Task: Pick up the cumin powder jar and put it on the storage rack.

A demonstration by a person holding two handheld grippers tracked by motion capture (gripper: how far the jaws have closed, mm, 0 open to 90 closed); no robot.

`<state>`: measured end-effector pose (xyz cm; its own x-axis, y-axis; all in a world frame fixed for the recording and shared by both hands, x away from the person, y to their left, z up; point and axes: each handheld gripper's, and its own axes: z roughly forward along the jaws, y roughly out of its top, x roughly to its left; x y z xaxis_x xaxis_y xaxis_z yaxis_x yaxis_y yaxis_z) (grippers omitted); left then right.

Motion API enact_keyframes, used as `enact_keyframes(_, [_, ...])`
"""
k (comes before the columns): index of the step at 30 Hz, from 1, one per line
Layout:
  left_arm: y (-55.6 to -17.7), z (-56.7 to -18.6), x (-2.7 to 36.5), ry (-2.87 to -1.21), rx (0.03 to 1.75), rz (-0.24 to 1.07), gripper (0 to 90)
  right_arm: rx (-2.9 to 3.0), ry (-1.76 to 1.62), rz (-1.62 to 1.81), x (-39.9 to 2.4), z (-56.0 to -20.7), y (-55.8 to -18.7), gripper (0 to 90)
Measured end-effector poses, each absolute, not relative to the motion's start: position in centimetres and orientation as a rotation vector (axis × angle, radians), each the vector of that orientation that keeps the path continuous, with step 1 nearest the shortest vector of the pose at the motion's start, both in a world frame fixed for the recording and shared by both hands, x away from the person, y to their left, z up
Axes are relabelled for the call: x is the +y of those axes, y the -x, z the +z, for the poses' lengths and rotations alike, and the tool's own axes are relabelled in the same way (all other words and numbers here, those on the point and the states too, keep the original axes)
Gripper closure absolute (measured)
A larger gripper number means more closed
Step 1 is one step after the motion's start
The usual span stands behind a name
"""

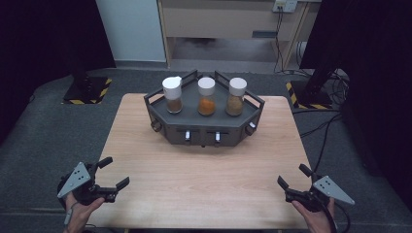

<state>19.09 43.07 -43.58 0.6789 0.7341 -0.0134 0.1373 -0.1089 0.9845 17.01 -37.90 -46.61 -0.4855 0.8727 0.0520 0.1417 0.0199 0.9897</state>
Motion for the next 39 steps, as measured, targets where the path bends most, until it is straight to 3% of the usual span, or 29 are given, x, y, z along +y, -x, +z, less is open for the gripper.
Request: enact_keyframes(39, [-19.06, -43.53, 42.95, -1.637, 0.719, 0.588, 1.7, 1.686, -1.03, 1.527, -37.87, -46.6, -16.84, 5.0])
